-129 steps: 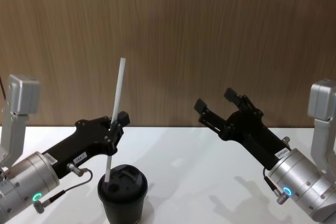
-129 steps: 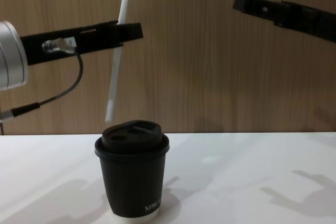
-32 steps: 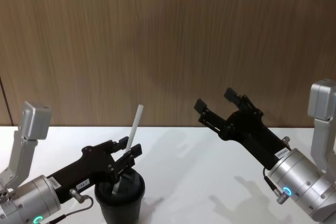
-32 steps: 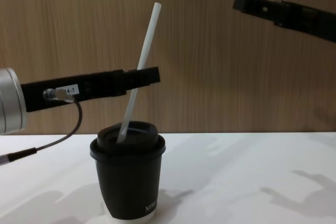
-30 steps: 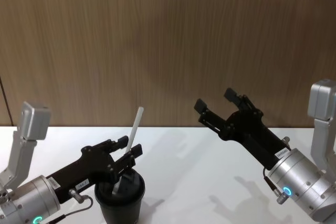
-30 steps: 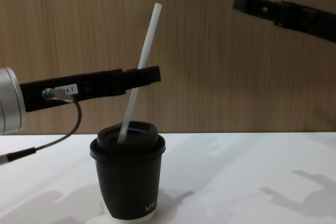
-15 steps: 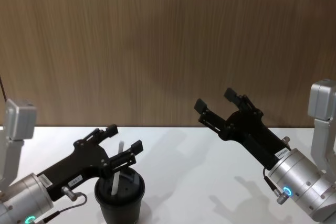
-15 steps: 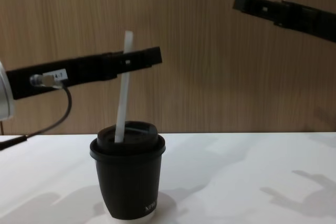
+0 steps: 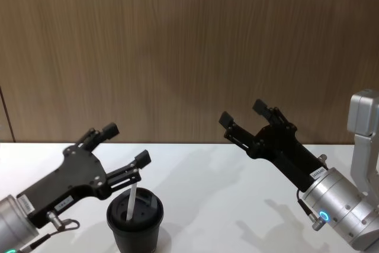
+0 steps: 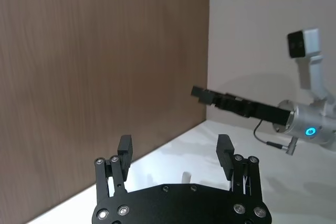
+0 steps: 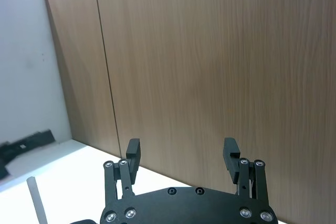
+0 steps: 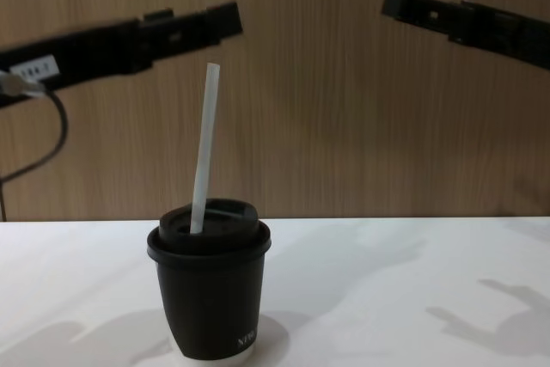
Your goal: Pick up the straw with one hand, pass it to the other hand, and insert it into the cup.
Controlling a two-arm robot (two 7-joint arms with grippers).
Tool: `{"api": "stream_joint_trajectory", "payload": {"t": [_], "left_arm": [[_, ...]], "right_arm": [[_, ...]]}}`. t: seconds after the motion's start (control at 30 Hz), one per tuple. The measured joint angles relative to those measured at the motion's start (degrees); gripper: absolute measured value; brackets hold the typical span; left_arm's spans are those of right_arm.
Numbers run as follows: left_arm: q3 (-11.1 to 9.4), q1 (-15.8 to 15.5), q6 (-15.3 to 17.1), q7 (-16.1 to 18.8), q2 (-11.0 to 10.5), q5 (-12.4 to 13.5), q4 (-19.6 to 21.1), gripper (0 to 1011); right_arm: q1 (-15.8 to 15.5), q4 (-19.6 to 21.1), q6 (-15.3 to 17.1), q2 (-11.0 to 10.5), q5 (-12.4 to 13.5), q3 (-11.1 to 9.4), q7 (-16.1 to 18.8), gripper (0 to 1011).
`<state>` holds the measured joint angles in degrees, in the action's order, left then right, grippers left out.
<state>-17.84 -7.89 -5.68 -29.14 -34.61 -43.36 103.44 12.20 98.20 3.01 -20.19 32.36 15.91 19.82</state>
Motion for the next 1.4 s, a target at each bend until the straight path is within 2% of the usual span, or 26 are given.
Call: {"api": "stream_joint_trajectory", "payload": {"t": [0.33, 0.63, 1.03, 1.4], "left_arm": [[2.78, 3.13, -4.95, -1.21, -0.50, 0.59, 2.67, 1003], [5.27, 5.97, -8.82, 1.19, 0.60, 3.16, 4.58, 1003], [7.26, 8.56, -11.74, 5.06, 2.49, 6.82, 5.95, 1003], [8.00, 9.54, -12.83, 6.55, 3.23, 8.26, 6.43, 1003]], "right_arm": [[0.00, 0.00, 0.00, 0.00, 0.00, 0.00, 0.00, 1000], [0.00, 0.00, 0.00, 0.00, 0.00, 0.00, 0.00, 1000], [0.00, 0.00, 0.00, 0.00, 0.00, 0.00, 0.00, 1000], [0.00, 0.00, 0.00, 0.00, 0.00, 0.00, 0.00, 1000]]}}
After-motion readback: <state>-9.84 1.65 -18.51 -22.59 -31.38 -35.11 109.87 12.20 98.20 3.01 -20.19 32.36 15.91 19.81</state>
